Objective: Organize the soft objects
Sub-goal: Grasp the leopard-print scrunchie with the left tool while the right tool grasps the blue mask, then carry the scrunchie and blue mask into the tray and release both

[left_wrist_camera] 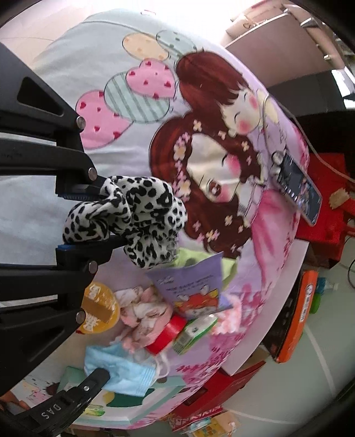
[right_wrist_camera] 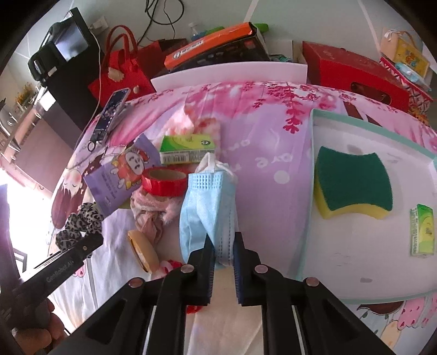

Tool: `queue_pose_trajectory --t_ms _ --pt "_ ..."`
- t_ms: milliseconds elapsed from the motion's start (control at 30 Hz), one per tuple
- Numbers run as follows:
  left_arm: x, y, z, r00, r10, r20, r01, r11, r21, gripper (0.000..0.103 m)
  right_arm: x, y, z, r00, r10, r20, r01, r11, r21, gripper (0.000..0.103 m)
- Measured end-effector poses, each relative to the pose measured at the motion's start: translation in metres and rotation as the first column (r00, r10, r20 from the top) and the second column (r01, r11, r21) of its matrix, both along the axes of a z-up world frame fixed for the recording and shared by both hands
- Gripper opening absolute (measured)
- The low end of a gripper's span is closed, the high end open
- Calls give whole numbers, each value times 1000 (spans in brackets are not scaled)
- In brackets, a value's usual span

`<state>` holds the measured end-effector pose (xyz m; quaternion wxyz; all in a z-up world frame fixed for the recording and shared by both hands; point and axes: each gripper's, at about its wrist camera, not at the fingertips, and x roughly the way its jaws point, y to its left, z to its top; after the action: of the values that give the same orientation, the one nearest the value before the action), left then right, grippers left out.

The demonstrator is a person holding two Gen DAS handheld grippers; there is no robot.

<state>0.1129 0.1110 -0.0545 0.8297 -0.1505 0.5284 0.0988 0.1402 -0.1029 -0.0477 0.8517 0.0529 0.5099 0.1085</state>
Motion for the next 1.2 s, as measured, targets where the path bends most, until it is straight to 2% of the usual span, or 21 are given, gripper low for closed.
queue_pose_trajectory --t_ms 333,600,900,1200 --pt "-11 4 31 994 49 98 -56 996 71 23 -11 -8 24 997 -16 80 15 1000 17 12" --pt "-19 -7 68 977 22 210 -47 993 111 23 -21 -19 53 984 -48 170 43 999 33 12" --pt "-17 -45 81 969 -80 236 46 988 146 23 -21 -32 60 977 -83 196 80 997 21 12" --pt "-10 -110 100 936 -248 250 216 965 151 24 -16 -94 69 953 -224 206 237 971 -40 12"
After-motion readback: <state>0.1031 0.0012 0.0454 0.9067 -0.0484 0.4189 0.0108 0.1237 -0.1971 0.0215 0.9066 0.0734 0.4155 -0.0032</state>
